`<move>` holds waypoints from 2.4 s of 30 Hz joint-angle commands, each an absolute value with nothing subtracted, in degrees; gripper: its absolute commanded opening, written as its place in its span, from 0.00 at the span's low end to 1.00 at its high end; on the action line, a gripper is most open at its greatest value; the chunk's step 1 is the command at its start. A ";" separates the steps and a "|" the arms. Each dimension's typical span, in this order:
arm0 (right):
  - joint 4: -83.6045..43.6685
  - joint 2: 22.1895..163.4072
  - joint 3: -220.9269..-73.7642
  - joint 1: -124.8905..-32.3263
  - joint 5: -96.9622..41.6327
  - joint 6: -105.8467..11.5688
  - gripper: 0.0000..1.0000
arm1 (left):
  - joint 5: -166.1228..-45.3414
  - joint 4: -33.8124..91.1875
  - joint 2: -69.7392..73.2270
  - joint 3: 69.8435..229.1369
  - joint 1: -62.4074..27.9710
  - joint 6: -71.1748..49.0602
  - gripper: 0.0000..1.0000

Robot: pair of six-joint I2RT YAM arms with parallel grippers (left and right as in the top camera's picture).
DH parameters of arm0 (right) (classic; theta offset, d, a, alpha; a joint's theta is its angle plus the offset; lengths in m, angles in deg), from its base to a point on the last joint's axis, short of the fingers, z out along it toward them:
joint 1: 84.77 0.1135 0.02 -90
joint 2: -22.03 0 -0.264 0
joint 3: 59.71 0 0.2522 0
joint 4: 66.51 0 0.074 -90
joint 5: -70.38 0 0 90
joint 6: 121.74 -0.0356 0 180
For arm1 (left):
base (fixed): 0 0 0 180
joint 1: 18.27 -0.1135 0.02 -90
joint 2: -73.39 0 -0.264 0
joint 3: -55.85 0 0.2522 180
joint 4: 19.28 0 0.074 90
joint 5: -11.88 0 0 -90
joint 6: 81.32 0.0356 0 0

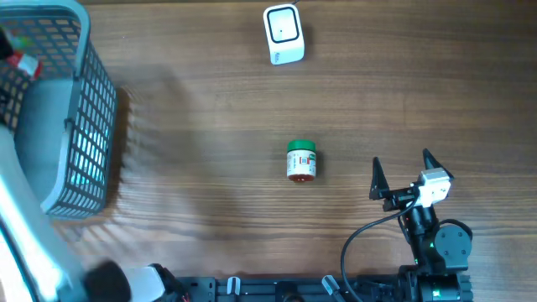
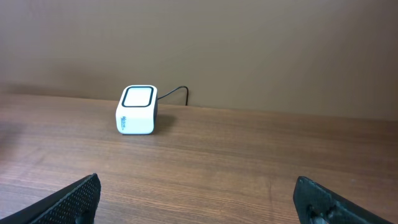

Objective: Scan the item barcode
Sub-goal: 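Move the left gripper back into the basket and grasp snack items, then place the green snack bag and red sticks beside the jar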

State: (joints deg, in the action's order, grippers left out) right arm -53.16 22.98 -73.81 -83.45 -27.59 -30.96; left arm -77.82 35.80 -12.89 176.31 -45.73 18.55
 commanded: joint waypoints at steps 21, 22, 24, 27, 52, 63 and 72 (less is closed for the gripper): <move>-53.38 22.82 -73.76 -83.67 -28.51 -30.35 1.00 | -80.73 51.10 -27.77 143.44 10.42 -13.80 0.04; -53.38 22.82 -73.76 -83.67 -28.51 -30.35 1.00 | -80.75 49.90 -29.72 142.89 11.38 -14.76 0.04; -53.38 22.82 -73.76 -83.67 -28.51 -30.37 1.00 | -81.58 48.11 -33.06 142.82 13.20 -16.05 0.04; -53.38 22.82 -73.76 -83.67 -28.51 -30.35 1.00 | -82.15 46.01 -36.32 142.82 15.36 -17.58 0.04; -53.35 22.82 -73.76 -83.67 -28.51 -30.37 1.00 | -82.19 46.99 -34.64 146.56 15.32 -17.49 1.00; -53.38 22.82 -73.76 -83.67 -28.51 -30.37 1.00 | -82.19 49.62 -33.85 146.56 16.15 -17.49 1.00; -53.35 22.82 -73.76 -83.67 -28.51 -30.37 1.00 | -82.19 49.72 -33.78 146.56 16.30 -17.06 0.80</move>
